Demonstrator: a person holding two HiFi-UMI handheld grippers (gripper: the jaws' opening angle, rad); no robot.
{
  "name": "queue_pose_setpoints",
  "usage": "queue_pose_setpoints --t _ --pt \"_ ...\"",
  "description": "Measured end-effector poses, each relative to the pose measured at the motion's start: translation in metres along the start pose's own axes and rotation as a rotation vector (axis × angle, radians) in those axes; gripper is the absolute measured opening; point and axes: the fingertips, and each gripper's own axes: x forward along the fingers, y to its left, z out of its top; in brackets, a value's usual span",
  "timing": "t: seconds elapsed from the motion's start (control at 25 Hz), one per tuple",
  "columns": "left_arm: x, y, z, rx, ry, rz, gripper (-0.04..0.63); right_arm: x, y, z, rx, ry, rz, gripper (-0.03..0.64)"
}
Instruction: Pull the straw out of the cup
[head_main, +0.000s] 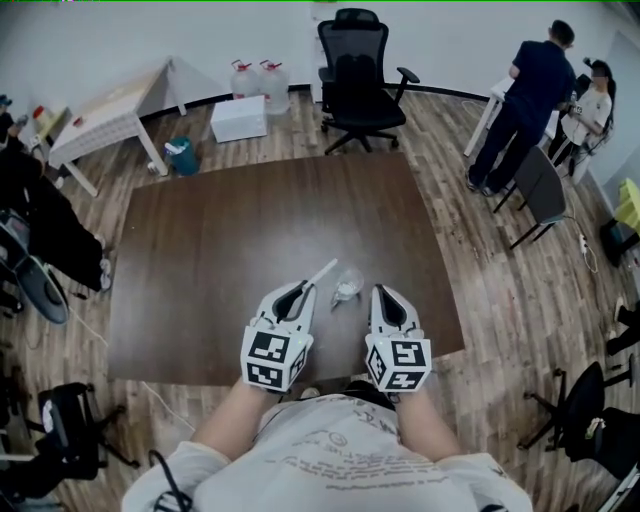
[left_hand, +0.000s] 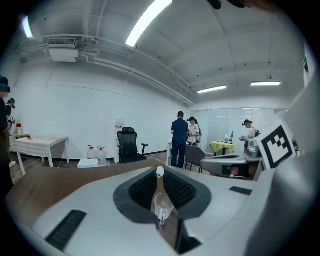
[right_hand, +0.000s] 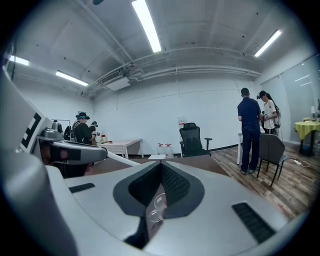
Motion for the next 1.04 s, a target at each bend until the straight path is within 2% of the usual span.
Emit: queue_pose_setpoints --t 0.24,0.48,1.04 --pt "-0.018 0.009 -0.002 -0.052 -0.01 -0.01 0.048 -0.007 0.014 -0.005 0.008 -0.012 -0.013 0.014" --pt "-0.027 0.012 -0.012 -0.042 0.003 -0.016 0.048 -0.013 0.021 -0.009 0.036 -0.018 -0.017 0.015" --pt "-0.032 0.031 -0.014 -0.042 -0.014 0.011 0.048 -0.012 0.037 0.006 0.021 -0.044 -0.018 0.014"
